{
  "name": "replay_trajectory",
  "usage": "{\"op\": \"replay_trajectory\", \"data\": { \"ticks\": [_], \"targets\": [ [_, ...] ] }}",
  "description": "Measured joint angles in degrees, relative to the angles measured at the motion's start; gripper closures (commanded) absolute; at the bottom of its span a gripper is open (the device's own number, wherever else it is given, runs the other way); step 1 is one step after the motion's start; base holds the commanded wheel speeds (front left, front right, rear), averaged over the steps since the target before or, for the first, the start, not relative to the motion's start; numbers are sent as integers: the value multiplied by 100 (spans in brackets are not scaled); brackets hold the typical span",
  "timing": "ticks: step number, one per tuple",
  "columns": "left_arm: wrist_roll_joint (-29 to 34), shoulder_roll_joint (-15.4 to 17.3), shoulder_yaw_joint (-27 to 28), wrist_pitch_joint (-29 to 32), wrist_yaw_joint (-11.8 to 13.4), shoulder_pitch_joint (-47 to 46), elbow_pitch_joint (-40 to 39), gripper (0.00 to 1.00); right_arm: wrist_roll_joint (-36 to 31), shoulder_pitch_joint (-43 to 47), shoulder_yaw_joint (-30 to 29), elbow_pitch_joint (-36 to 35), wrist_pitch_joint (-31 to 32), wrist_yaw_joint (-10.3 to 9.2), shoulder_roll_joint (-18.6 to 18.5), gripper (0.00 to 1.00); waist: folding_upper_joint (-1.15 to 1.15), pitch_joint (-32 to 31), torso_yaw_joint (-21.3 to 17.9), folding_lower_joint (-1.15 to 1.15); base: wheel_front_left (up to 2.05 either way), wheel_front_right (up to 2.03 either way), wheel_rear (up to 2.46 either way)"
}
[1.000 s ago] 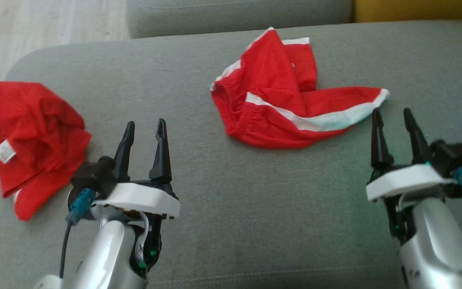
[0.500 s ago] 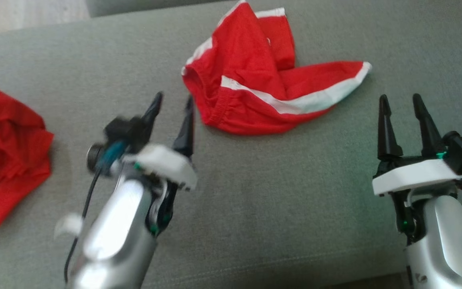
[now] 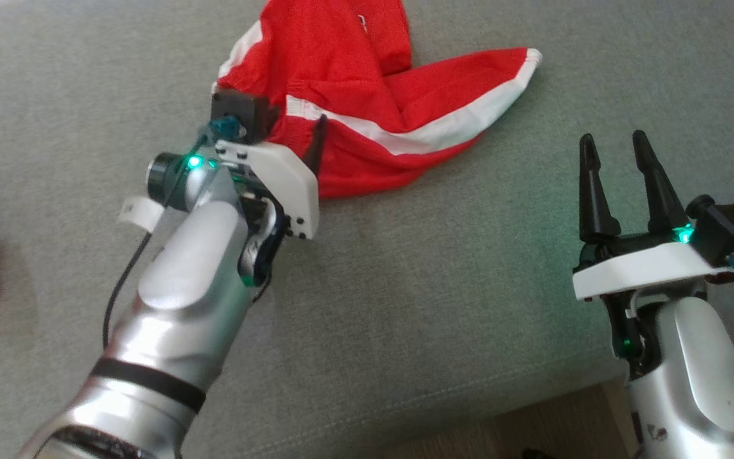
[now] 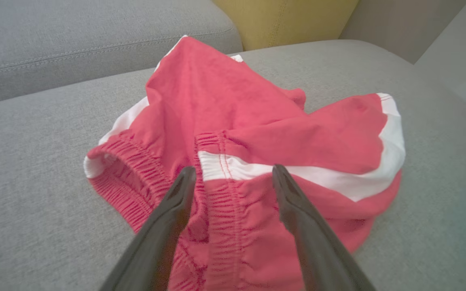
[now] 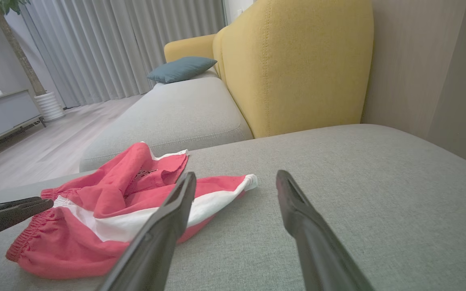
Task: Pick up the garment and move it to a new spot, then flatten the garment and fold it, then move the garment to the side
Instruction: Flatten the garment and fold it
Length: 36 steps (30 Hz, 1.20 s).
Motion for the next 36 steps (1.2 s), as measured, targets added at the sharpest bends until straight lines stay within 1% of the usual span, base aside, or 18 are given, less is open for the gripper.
{"op": "replay_trajectory", "data": {
  "ticks": [6,9,16,18,19,20,21,22,23,31,35,36],
  "targets": [
    [-25,-1,-45,-57,32,-352,516,0,0,-79,57,56,-49,0,2,0,0,114,-146,0,0,0,0],
    [-141,-1,-88,-120,25,-465,724,0,1,-78,58,79,-93,0,2,0,0,140,-191,0,0,0,0],
    [-345,-2,-298,-160,13,-563,1071,0,29,-79,63,131,-141,0,3,0,0,159,-215,0,0,0,0],
    [-409,-2,-336,-204,-26,-598,1141,0,43,-79,64,147,-142,0,3,0,0,167,-218,0,0,0,0],
    [-436,-2,-359,-211,-26,-627,1169,9,43,-80,66,151,-142,0,3,0,0,173,-219,0,0,0,0],
    [-471,-2,-379,-234,-26,-652,1195,29,43,-83,66,160,-143,0,3,0,0,176,-219,0,0,0,0],
    [-505,-2,-396,-276,-25,-672,1218,54,43,-87,66,169,-143,0,3,0,0,180,-218,0,0,0,0],
    [-524,-2,-421,-324,-25,-692,1241,70,43,-88,66,174,-143,0,3,0,0,184,-217,0,0,0,0],
    [-550,-2,-445,-387,-25,-713,1262,99,43,-88,65,177,-146,0,3,0,0,187,-214,0,0,0,0],
    [-638,-5,-667,-976,-29,-804,1239,100,-20,-86,-56,283,-149,0,5,0,0,106,-124,0,0,0,0],
    [-668,-16,-738,-1278,-12,-799,1057,100,-62,-64,-181,320,-147,0,7,0,0,0,18,0,0,0,0],
    [-670,-16,-775,-1386,37,-768,921,100,-64,-45,-231,348,-144,0,10,0,0,-70,107,0,0,0,0]
  ]
}}
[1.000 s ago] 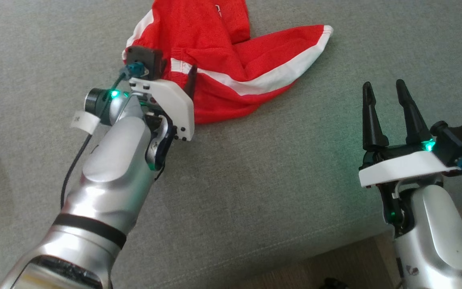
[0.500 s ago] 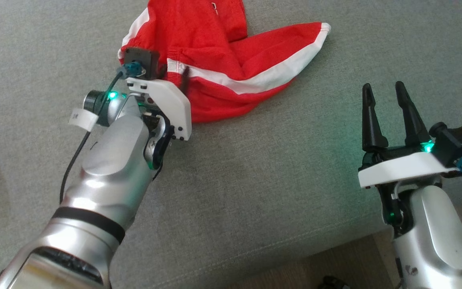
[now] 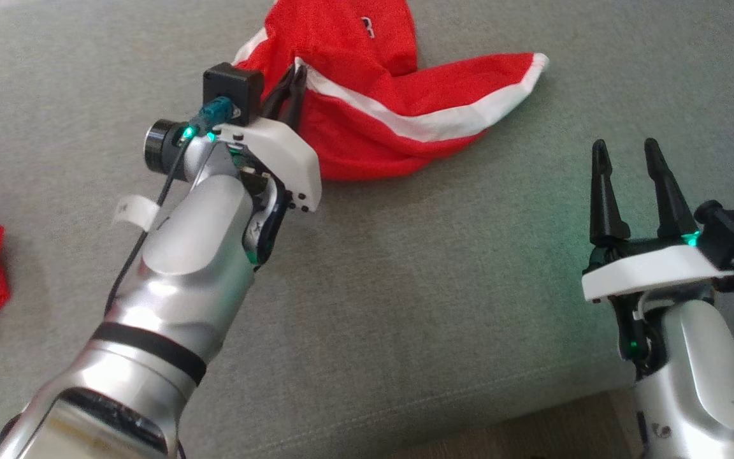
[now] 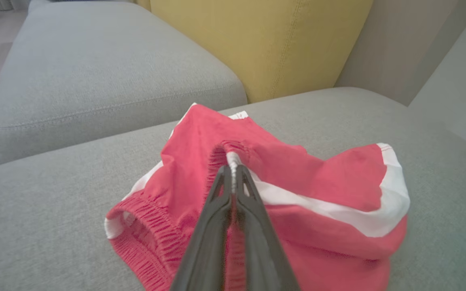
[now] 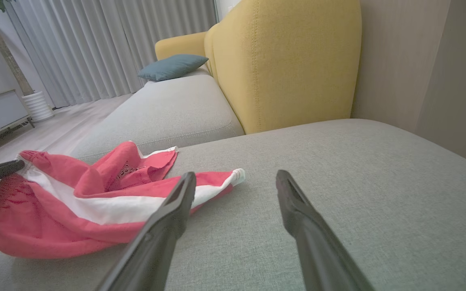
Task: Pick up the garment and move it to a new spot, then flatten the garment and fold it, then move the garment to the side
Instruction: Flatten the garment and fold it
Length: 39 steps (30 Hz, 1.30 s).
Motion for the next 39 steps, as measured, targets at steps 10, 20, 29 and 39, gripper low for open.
{"op": "replay_trajectory", "data": {
  "ticks": [10,20,29,39],
  "targets": [
    [10,191,-47,-183,208,858,-961,100,-45,429,-74,102,89,0,4,0,0,-342,499,0,0,0,0],
    [16,633,-101,-176,548,1872,-2069,100,15,726,37,224,137,0,11,0,0,-695,820,0,0,0,0],
    [16,754,-218,-47,728,2158,-2677,100,82,637,-428,702,489,0,13,0,0,-690,988,0,0,0,0],
    [76,823,-328,34,821,2176,-2991,100,519,-225,-483,1845,667,0,12,0,0,-473,1145,0,0,0,0]
  ]
}}
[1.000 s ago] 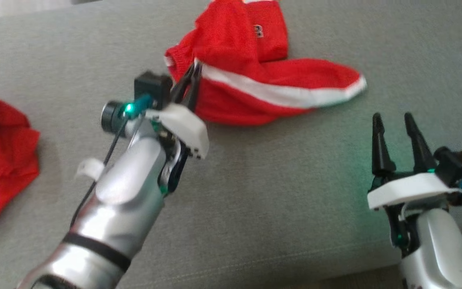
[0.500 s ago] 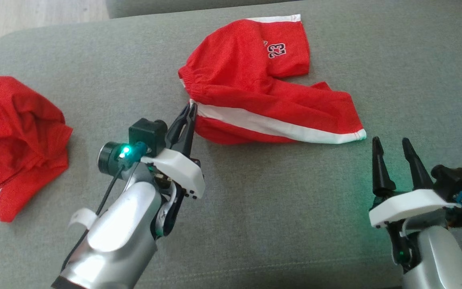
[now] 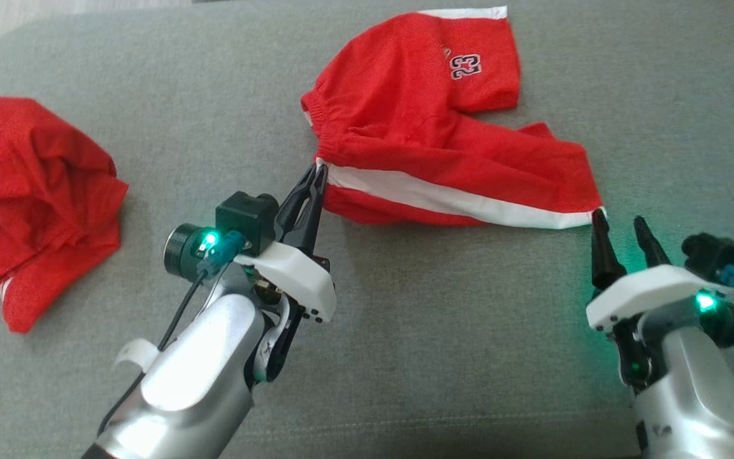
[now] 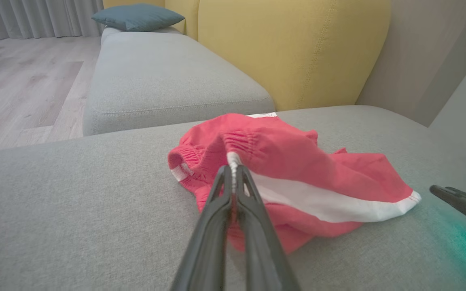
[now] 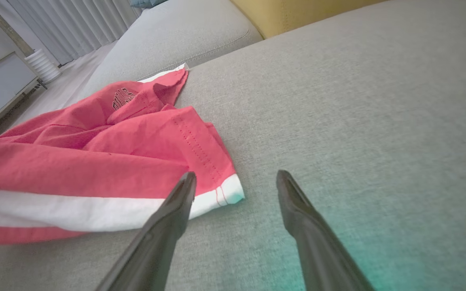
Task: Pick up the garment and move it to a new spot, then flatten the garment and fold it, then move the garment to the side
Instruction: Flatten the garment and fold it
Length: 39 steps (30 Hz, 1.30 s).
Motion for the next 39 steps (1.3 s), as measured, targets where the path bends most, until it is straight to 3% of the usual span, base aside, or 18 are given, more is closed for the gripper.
{"op": "replay_trajectory", "data": {
  "ticks": [12,13,14,15,20,24,30,39],
  "targets": [
    [0,31,-51,43,22,-43,-75,100,76,-695,52,1141,-122,0,-12,1,0,227,172,0,0,0,0],
    [0,31,-53,43,22,-43,-73,100,116,-761,82,1215,-144,0,-21,37,0,231,176,0,0,0,0],
    [0,31,-53,43,22,-44,-73,100,167,-815,132,1272,-146,0,-30,93,0,229,176,0,0,0,0],
    [0,31,-54,43,23,-47,-73,100,205,-857,202,1327,-185,0,-41,100,0,225,174,0,0,0,0],
    [36,67,-65,32,77,-49,-8,100,421,-862,517,1423,-326,0,-35,100,0,118,135,0,0,0,0],
    [43,159,-11,-65,126,-47,26,100,660,-856,779,1085,-378,0,-35,100,0,-44,68,0,0,0,0],
    [121,367,120,-166,120,-68,-182,100,690,-905,791,-151,-63,0,-30,100,0,-334,-109,0,0,0,0],
    [258,432,565,-269,174,-566,-947,100,481,-1308,513,-2148,1215,0,-103,100,0,-930,-278,0,0,0,0]
  ]
}}
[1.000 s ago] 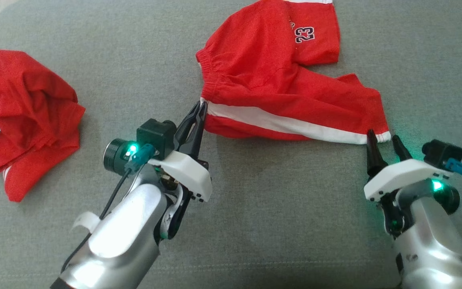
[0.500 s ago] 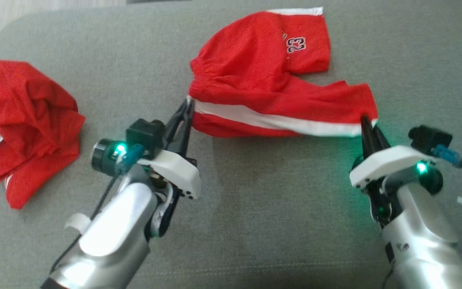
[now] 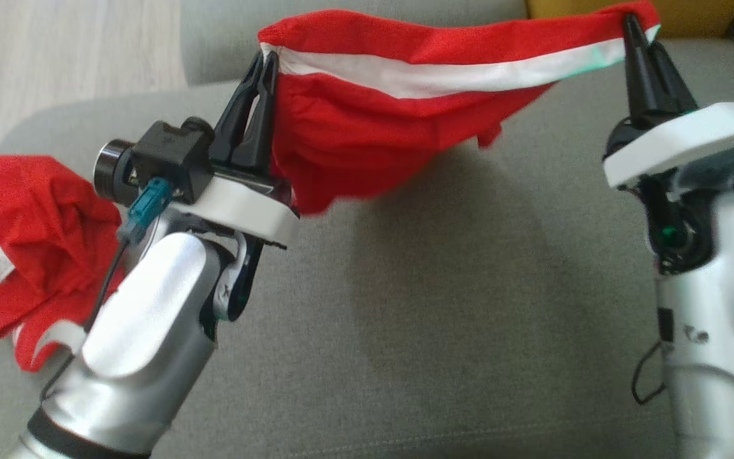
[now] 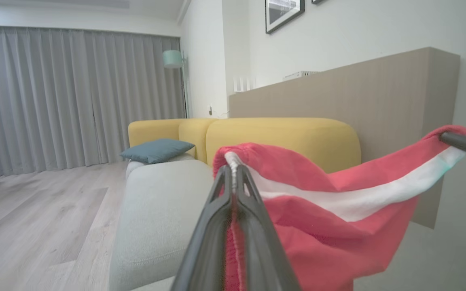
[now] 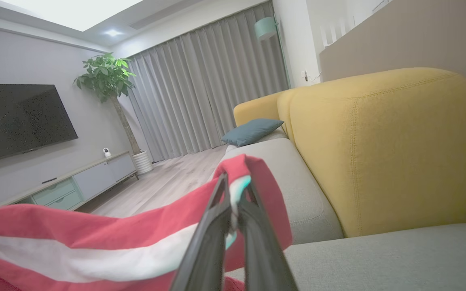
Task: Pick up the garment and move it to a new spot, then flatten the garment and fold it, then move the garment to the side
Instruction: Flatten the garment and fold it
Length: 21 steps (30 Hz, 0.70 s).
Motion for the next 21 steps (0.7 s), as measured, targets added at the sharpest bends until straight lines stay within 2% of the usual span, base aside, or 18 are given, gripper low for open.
{"op": "replay_trajectory", "data": {
  "ticks": [7,13,17,21],
  "targets": [
    [36,232,22,71,261,592,-826,100,-87,904,-458,-1350,1193,0,21,100,0,-476,-18,0,0,0,0],
    [35,665,97,711,477,857,-1779,100,233,1490,-747,-2386,2080,0,64,100,0,-632,-5,0,0,0,0],
    [27,767,70,1132,428,740,-1834,100,272,1418,-827,-2393,2263,0,71,100,0,-506,-25,0,0,0,0],
    [-172,759,83,1457,94,86,-1447,100,275,668,-782,-1909,2325,0,76,100,0,-222,-70,0,0,0,0]
  ]
}}
